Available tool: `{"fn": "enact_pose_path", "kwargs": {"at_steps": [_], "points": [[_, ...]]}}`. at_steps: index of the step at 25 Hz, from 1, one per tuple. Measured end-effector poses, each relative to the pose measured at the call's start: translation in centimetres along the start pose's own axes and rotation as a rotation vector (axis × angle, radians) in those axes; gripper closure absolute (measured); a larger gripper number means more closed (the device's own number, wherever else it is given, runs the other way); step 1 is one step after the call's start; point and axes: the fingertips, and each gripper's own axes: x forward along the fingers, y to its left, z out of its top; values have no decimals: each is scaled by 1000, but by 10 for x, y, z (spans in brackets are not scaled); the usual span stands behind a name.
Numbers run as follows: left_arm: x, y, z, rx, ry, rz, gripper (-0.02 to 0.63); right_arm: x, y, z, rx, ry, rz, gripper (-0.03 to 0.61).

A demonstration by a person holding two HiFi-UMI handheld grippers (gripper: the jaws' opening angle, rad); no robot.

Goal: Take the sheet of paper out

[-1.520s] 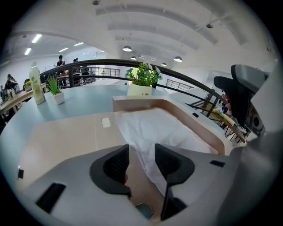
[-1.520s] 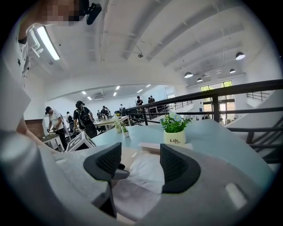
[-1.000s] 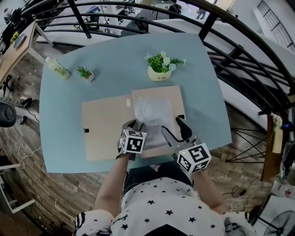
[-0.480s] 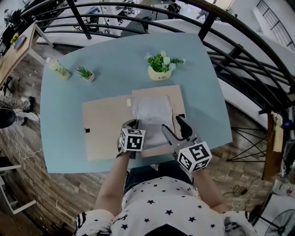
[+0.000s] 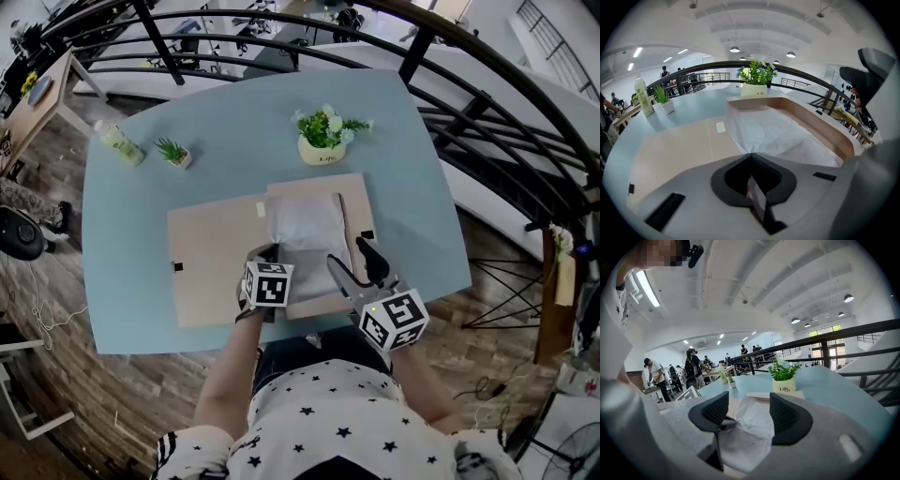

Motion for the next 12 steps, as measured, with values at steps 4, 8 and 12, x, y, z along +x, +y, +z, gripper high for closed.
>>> {"fn": "enact_pose_path", "kwargs": {"at_steps": [4,8,12], "points": [[-6,-1,2,-15,-16,-5,612,-4,1,4,-6,-12,2,319],[-17,-4,8,-23,-44,-2,612,-11,1,6,-8,-20,7,319],[-32,-7,12,-45,-81,7,612,-21,4,7,-14,-32,20,319]]}}
